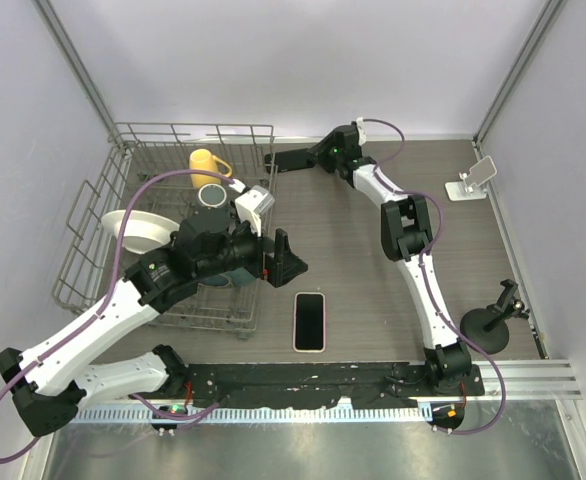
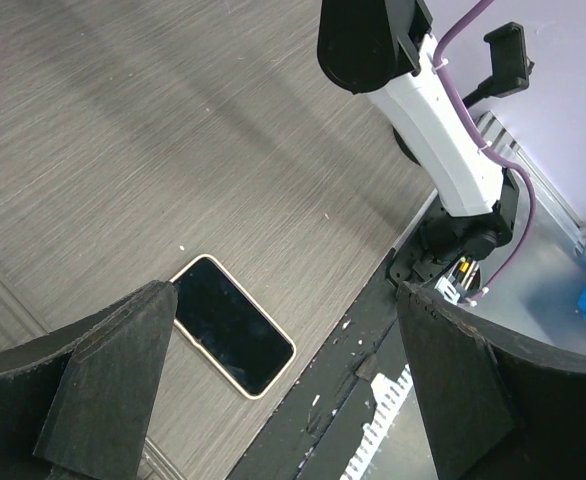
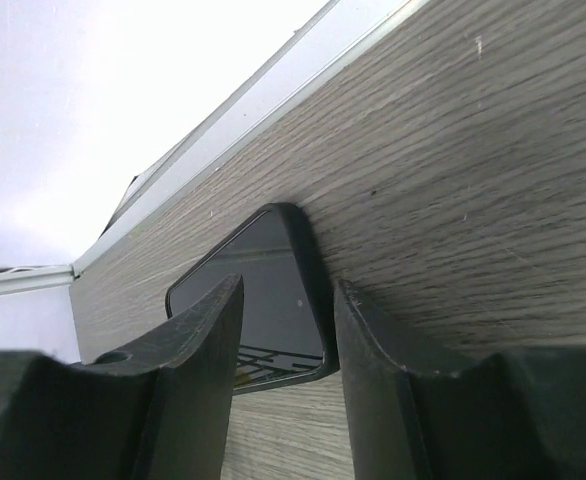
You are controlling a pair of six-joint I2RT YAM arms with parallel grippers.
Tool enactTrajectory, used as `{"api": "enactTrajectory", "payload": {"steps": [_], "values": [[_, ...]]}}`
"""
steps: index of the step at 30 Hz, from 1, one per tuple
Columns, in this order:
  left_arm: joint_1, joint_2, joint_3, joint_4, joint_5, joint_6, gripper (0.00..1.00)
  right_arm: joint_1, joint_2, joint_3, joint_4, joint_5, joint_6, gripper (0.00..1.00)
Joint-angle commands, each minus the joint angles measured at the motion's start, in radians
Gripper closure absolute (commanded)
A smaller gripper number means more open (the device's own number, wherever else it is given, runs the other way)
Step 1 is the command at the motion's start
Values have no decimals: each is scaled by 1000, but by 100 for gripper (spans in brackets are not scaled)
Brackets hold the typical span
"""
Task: Place the phone on the phone stand
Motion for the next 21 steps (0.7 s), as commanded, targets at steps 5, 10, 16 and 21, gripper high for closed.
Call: {"api": "enactTrajectory", "payload": {"steps": [5,10,16,21], "values": [[-5,-20,11,51,10,-8,4,26,-3,29,-89,0,-16,71],[-4,-25,8,57,14,-11,4,46,-38,9,-152,39,-73,80],[-4,-32,8,58,16,-13,4,58,-65,3,-220,20,-92,86],[-5,-37,6,60,18,-14,4,81,-112,-23,-281,48,-131,87]]}}
